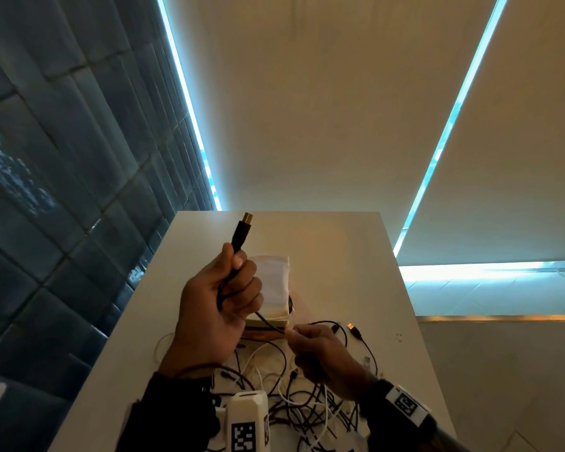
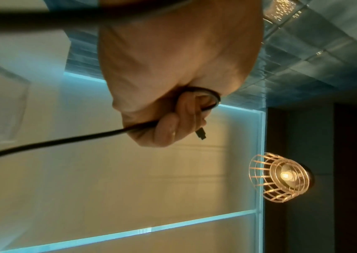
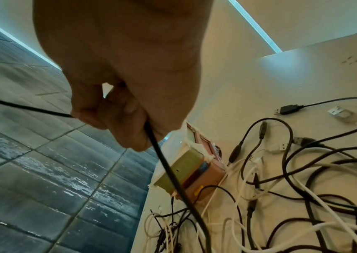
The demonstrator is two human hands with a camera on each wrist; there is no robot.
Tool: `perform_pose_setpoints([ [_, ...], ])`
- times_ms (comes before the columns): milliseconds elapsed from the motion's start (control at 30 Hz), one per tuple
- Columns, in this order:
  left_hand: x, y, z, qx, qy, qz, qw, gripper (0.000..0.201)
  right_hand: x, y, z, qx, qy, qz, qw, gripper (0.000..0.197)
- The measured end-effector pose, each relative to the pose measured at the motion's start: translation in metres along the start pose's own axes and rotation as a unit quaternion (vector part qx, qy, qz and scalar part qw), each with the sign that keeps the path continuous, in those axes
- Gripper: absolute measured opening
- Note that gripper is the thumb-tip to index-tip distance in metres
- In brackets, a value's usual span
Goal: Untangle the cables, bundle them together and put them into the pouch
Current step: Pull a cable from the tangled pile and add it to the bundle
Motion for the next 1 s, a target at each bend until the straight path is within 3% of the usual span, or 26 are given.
perform_pose_setpoints([
  [200, -0.013, -0.011, 0.003, -0.029, 0.037, 0.023, 0.999, 0.034, -0.022, -0.005, 0.001, 0.005, 0.003, 0.056, 0.998, 0.034],
  [300, -0.014, -0.024, 0.004, -0.069, 0.035, 0.007, 0.997, 0.031, -0.031, -0.017, 0.003, -0.043, 0.019, 0.081, 0.996, 0.029],
  [400, -0.001, -0.045, 0.004, -0.125, 0.012, -0.027, 0.992, 0.03, -0.007, -0.024, -0.001, -0.129, -0.003, 0.066, 0.989, 0.024],
  [500, 0.017, -0.062, 0.005, -0.173, -0.015, -0.057, 0.983, 0.031, 0.045, -0.014, 0.0, -0.169, -0.074, 0.024, 0.982, 0.018],
  [633, 0.03, -0.06, 0.008, -0.212, -0.025, -0.115, 0.97, 0.032, 0.099, 0.022, 0.01, -0.127, -0.168, 0.035, 0.977, 0.016],
  [767, 0.027, -0.057, 0.009, -0.254, -0.002, -0.106, 0.961, 0.035, 0.098, 0.054, 0.02, -0.057, -0.235, 0.16, 0.957, 0.013],
  [900, 0.02, -0.057, 0.007, -0.221, 0.004, 0.054, 0.974, 0.034, 0.066, 0.061, 0.02, 0.008, -0.217, 0.194, 0.957, 0.014],
  [1000, 0.01, -0.054, 0.004, -0.177, 0.013, 0.08, 0.981, 0.031, 0.05, 0.051, 0.017, 0.009, -0.185, 0.172, 0.967, 0.021],
])
Point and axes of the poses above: each hand's wrist, its own z-axis away from the middle knuckle, its own y-axis out of the palm, x = y × z, the point moved 7 cm from there along -z, towards the middle knuckle, and after that the axes turned 5 degrees about z, right-handed, at the moved point
